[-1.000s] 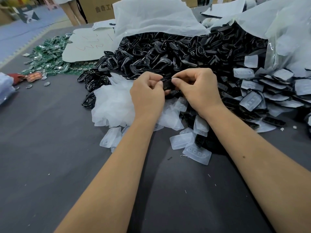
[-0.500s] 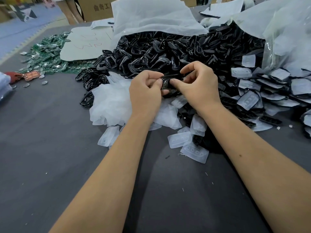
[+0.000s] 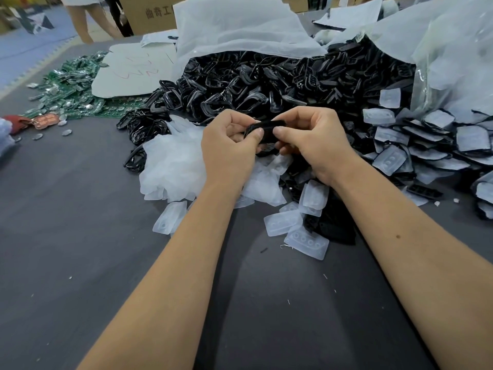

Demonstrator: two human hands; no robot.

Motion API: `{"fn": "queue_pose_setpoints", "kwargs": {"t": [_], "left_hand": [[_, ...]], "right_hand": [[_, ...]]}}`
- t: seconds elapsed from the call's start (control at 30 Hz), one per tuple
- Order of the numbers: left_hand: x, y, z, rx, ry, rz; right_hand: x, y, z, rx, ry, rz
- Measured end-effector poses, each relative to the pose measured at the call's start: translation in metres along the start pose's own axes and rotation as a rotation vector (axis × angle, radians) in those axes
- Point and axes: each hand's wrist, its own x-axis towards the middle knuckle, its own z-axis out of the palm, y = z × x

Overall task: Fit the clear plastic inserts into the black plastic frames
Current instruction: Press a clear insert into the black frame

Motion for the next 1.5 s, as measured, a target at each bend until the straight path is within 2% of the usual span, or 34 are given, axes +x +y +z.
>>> {"fn": "queue_pose_setpoints", "kwargs": {"t": [0.17, 0.37, 0.5, 0.63, 0.83, 0.97, 1.17, 1.5], "left_hand": [[0.001, -0.001, 0.000, -0.007, -0.014, -0.023], [0.000, -0.001, -0.001, -0.078, -0.016, -0.030], [0.000, -0.001, 0.000, -0.127, -0.007, -0.049], [0.000, 0.000, 0.001, -0.164, -0.001, -0.052], [-0.001, 0.003, 0.001, -0.162, 0.010, -0.074], [0.000, 0.005, 0.001, -0.185, 0.006, -0.110], [-0.003, 0.006, 0.001, -0.185, -0.004, -0.103], [-0.003, 0.002, -0.001, -0.134, -0.020, -0.021]], "right_hand": [[-0.001, -0.001, 0.002, -0.066, -0.001, -0.066], [0.000, -0.001, -0.001, -0.042, -0.001, -0.040], [0.005, -0.005, -0.005, -0.004, 0.101, -0.033], [0.005, -0.001, -0.010, -0.206, 0.220, -0.077], [0.003, -0.001, -0.003, -0.239, 0.080, -0.118], [0.002, -0.001, -0.003, -0.202, 0.055, -0.085], [0.002, -0.005, -0.005, 0.007, 0.033, 0.033], [0.003, -0.001, -0.009, -0.022, 0.037, 0.045]]}}
